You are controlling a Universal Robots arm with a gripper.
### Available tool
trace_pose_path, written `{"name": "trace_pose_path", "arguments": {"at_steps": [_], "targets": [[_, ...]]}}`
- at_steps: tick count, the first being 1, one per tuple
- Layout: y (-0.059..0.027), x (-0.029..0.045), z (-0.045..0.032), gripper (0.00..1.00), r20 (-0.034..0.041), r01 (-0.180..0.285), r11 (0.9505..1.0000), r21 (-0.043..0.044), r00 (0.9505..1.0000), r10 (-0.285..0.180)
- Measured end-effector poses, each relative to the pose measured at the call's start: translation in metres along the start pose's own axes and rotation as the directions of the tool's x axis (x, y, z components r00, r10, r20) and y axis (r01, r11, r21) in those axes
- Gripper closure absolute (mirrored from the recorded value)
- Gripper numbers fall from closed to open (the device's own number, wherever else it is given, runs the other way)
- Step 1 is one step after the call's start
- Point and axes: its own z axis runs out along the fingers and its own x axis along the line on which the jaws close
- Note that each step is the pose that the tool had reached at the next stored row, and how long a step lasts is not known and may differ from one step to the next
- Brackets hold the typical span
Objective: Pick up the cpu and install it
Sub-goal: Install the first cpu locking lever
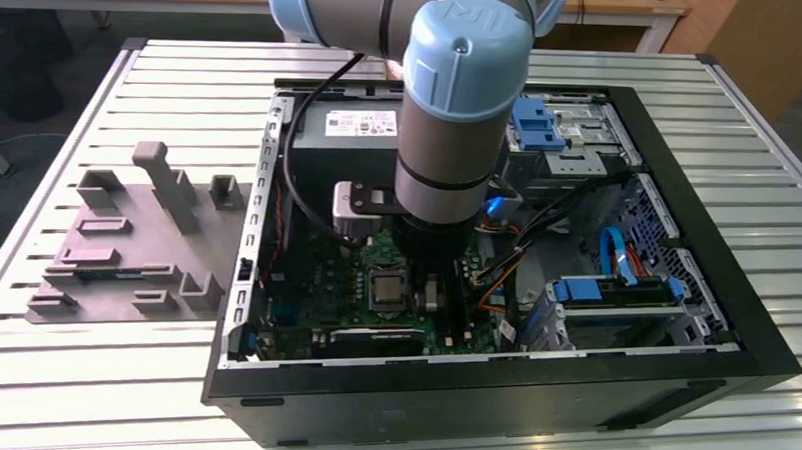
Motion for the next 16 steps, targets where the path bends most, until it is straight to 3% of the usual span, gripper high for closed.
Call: {"name": "trace_pose_path", "arguments": {"at_steps": [6, 11, 16], "targets": [[-0.0003, 0.0001, 0.0014, 0.89, 0.0036, 0.001, 1.0000, -0.0002, 1.0000, -0.001], [0.0004, 0.0000, 0.0016, 0.89, 0.0124, 0.001, 1.0000, -0.0001, 0.9999, -0.001], [0.0014, 0.0002, -0.0038, 0.89, 0.0163, 0.001, 1.0000, -0.0001, 0.9999, -0.001]]}}
